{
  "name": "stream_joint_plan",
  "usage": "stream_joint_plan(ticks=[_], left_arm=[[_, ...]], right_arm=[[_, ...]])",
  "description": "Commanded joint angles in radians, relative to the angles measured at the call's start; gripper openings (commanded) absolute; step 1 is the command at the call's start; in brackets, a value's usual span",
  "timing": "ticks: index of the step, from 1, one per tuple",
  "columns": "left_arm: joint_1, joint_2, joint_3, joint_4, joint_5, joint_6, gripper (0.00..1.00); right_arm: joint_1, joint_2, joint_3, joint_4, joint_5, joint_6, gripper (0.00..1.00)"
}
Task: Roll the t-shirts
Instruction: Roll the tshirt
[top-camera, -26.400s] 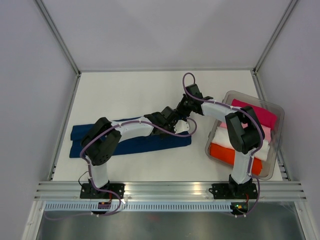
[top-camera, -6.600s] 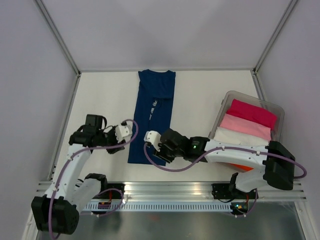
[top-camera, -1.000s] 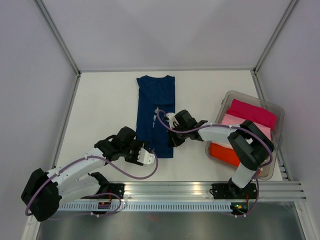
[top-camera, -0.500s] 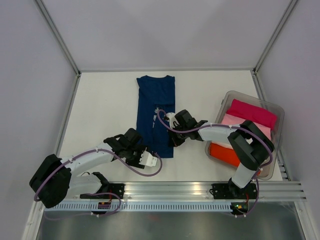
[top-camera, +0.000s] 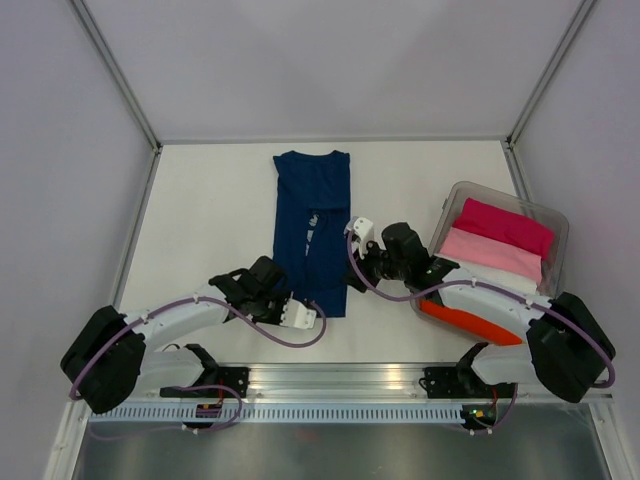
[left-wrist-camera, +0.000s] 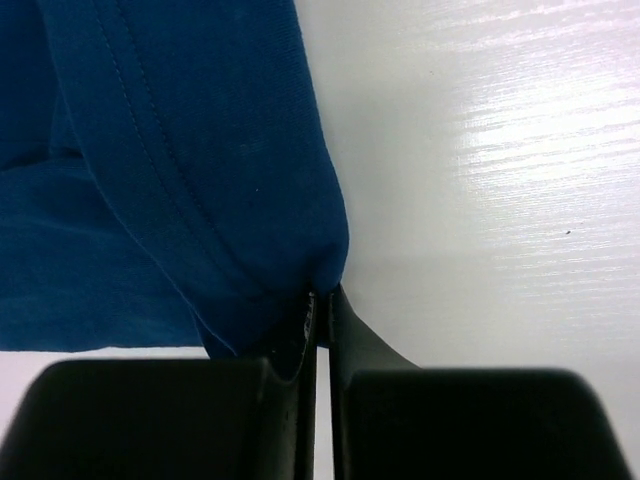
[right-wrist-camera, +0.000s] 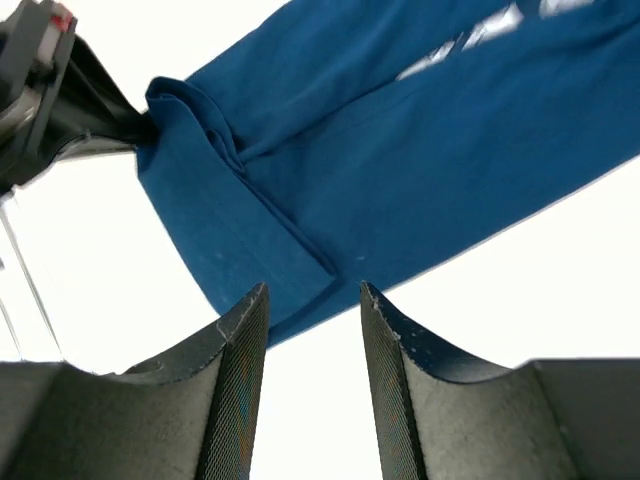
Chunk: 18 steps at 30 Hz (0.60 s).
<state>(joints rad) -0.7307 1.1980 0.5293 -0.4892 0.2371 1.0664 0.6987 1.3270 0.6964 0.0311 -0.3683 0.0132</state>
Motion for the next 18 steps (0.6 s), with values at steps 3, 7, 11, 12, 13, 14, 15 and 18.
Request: stream_joint_plan(ticks=[3,7,11,12,13,14,15,18], left_arm=[[0.002,0.015,0.057,0.008,0.002,-0.118,0.02],[0.02,0.012,0.093,-0.034,0.053,-0.146,0.02],[0.047,0.02,0.123,-0.068,0.116,-0.178,0.02],[0.056,0.021,0.132,-0.069,0.119,-0.183,0.02],[0.059,0.025,0.135,-0.074,0.12,-0.184,0.02],[0.062,0.026,0.138,-0.074,0.125,-0.184,0.02],[0.068,0.028,0.143,-0.078,0.129,-0.18,0.02],[0.073,0.028,0.15,-0.081,0.133,-0.178,0.02]], right_arm=[[0.091,-0.101,-0.081,0.044,0.092,-0.324,0.48],[0.283,-0.155,-0.185,0.084,0.248,-0.545,0.5],[0.324,-0.164,-0.224,0.116,0.295,-0.625,0.5],[0.332,-0.166,-0.244,0.124,0.292,-0.648,0.5],[0.343,-0.166,-0.254,0.154,0.295,-0.668,0.5],[0.367,-0.154,-0.264,0.17,0.304,-0.691,0.52],[0.38,-0.138,-0.267,0.185,0.324,-0.694,0.53],[0.413,-0.066,-0.25,0.194,0.359,-0.717,0.53]])
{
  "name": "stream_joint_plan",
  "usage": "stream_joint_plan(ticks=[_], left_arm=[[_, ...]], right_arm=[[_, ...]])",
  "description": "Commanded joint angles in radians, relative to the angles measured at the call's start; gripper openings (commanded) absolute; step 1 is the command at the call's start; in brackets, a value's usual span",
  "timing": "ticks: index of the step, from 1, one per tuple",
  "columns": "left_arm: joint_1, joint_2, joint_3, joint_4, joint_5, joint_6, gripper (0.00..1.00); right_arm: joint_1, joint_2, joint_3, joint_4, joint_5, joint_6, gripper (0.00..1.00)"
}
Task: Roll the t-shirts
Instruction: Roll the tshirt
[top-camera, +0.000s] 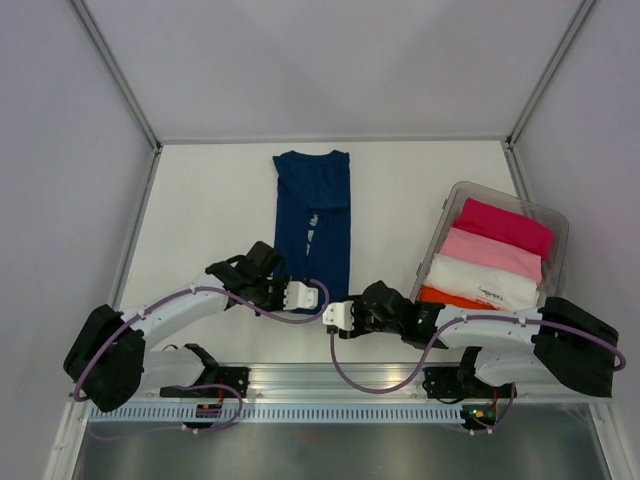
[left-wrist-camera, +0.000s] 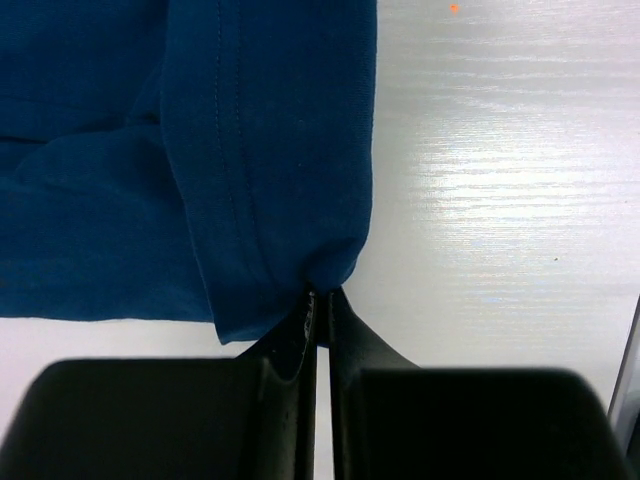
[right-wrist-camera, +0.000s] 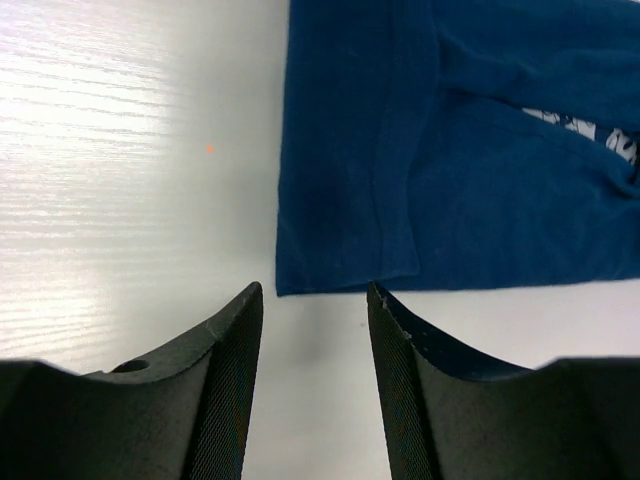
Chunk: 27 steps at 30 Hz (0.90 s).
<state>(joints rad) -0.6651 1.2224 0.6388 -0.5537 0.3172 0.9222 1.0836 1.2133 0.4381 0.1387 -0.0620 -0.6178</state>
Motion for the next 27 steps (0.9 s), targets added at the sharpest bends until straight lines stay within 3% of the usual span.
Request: stream_joint_plan(ticks=[1,9,12,16,17,27], left_arm=[[0.009,0.005,0.041,-0.017,0.052,-0.036,0.02],[0.016,0.005,0.039,-0.025,0.059,-0.039,0.02],[0.019,0.005,0.045,-0.026,0.059,-0.039,0.02],[0.027,0.006,0.053,-0.04,0.059,-0.031,0.02],[0.032,0.005,0.056,-0.046,0.062,-0.029,0.02],[0.044,-0.031,0.088,-0.274,0.192,-0.007,0.02]], right_arm=[[0.038,0.061,0.008,0.107,0.056,-0.083,0.53],[0.052,0.207,0.037,0.199,0.159,-0.059,0.53],[0.05,0.25,0.086,0.142,0.154,-0.045,0.5],[0.05,0.275,0.129,0.073,0.146,-0.03,0.06],[0.049,0.264,0.131,0.046,0.14,-0.031,0.02],[0.015,0.098,0.209,-0.298,-0.243,0.134,0.0]])
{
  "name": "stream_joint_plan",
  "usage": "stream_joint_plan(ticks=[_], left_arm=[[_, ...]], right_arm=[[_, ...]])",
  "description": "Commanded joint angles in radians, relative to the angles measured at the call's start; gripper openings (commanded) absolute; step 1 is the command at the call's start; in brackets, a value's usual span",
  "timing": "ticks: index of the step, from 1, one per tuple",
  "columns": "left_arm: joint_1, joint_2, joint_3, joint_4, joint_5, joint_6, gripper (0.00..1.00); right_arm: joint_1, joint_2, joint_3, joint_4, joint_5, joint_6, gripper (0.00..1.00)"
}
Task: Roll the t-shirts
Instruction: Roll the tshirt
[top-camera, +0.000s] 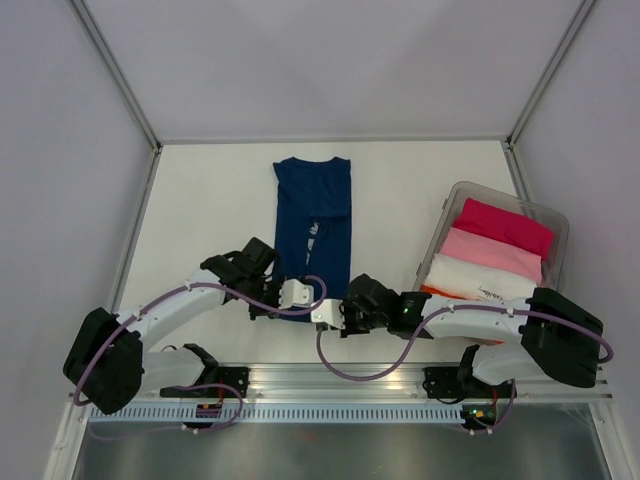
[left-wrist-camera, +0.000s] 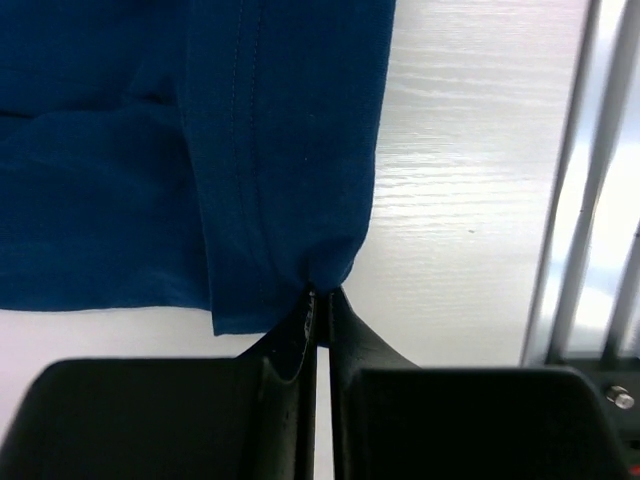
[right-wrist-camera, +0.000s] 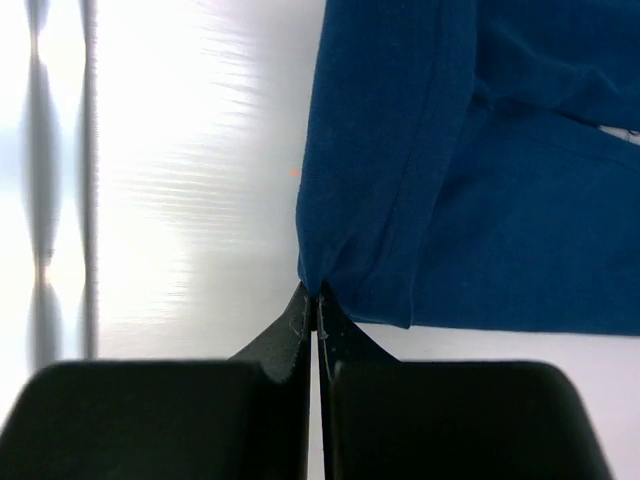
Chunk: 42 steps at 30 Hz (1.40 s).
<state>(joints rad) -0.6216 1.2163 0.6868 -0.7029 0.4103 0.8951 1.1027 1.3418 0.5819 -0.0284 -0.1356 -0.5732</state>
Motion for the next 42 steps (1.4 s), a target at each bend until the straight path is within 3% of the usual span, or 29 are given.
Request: stream_joint_plan(ticks=[1,6,9,23,33,42], left_arm=[[0.0,-0.026,0.045,-0.176,0.117,0.03,0.02],[0.003,-0.018,0.069,-0.314,0.166,0.097,0.02],[0.026,0.008,0.091,-0.348,0.188,0.131,0.02],[0.224,0.348,0.318,-0.349,0.208,0.13,0.05],[0.243,0.462,0.367,-0.281,0.114,0.061,0.04],[0.243,0.47,0.39,-0.185,0.059,-0.044,0.28]], right_arm=[[-0.004,-0.032,0.075,-0.155,-0.221,0.085,0.0],[-0.064,-0.013,0.176,-0.309,-0.381,0.101,0.0],[-0.177,0.034,0.203,-0.334,-0.487,0.128,0.0],[-0.372,0.261,0.317,-0.294,-0.558,0.266,0.0],[-0.432,0.384,0.38,-0.304,-0.51,0.352,0.0],[-0.449,0.413,0.388,-0.366,-0.455,0.407,0.0]])
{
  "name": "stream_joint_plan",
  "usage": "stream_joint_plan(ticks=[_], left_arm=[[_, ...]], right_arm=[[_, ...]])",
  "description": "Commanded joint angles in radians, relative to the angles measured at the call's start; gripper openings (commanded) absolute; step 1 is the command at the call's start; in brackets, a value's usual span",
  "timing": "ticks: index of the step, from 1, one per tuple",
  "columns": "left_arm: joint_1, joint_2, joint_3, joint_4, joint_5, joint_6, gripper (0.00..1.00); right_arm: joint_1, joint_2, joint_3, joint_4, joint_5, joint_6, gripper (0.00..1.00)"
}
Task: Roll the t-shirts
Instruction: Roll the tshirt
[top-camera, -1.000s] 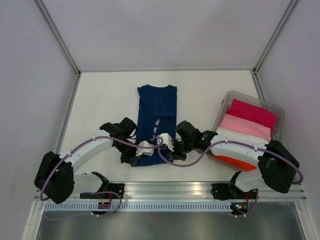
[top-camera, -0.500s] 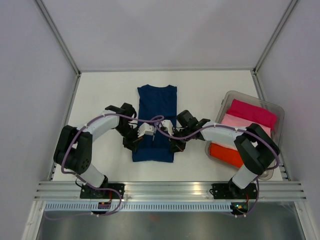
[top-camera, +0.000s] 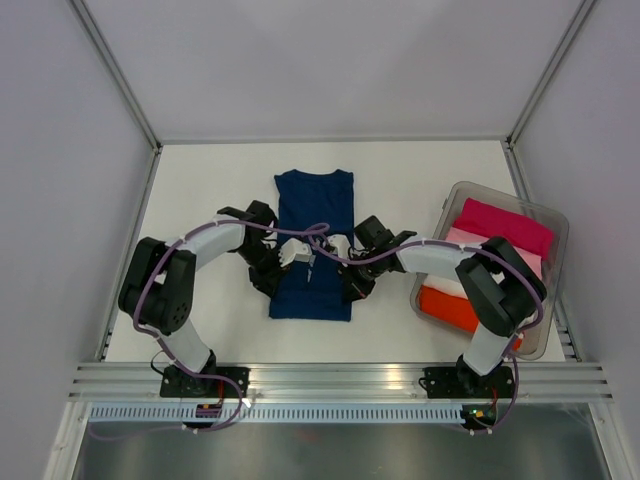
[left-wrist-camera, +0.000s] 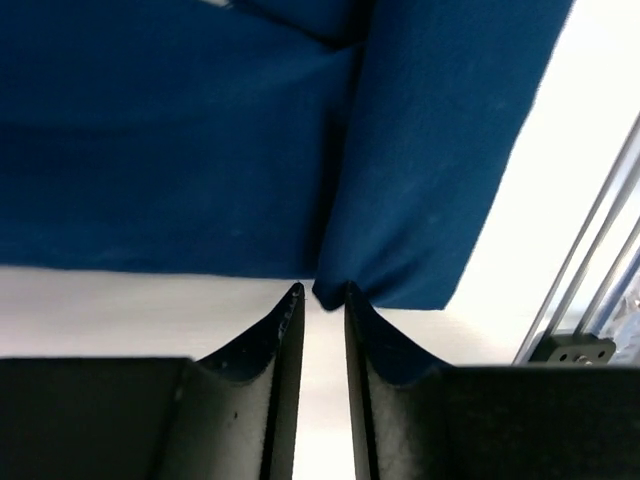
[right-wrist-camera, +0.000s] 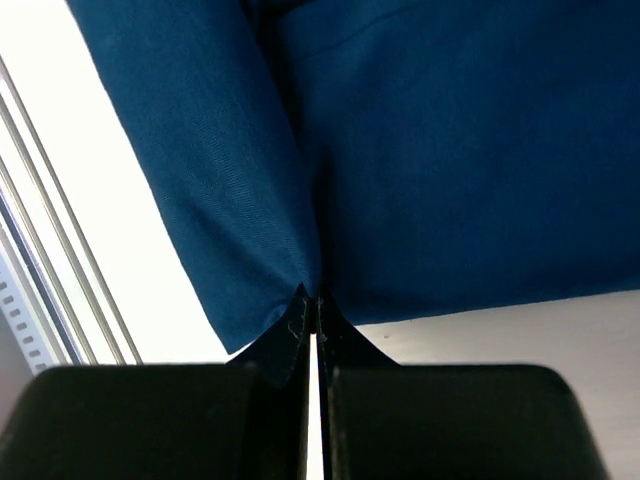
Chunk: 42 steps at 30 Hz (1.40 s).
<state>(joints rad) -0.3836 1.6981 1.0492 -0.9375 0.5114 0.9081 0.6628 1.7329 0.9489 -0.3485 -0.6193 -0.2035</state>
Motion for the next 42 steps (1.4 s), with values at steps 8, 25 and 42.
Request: stream_joint_plan(ticks=[8,25,42], left_arm=[[0.032,-0.211,-0.035,0.131,-0.071,-0.026,0.46],[-0.337,-0.658,-0.494,0.437,-0.306,0.181,0.73],[-0.35,-0.466,-0.462,0.487,-0.327,0.075,0.11]], right_arm=[[-0.02,0.043,0.028,-0.001,0.062,0.151,0.0],[-0.029,0.031,0.022,0.049,0.082,0.246,0.0],[-0.031,-0.143,-0.024,0.055,0.138,0.24,0.4]])
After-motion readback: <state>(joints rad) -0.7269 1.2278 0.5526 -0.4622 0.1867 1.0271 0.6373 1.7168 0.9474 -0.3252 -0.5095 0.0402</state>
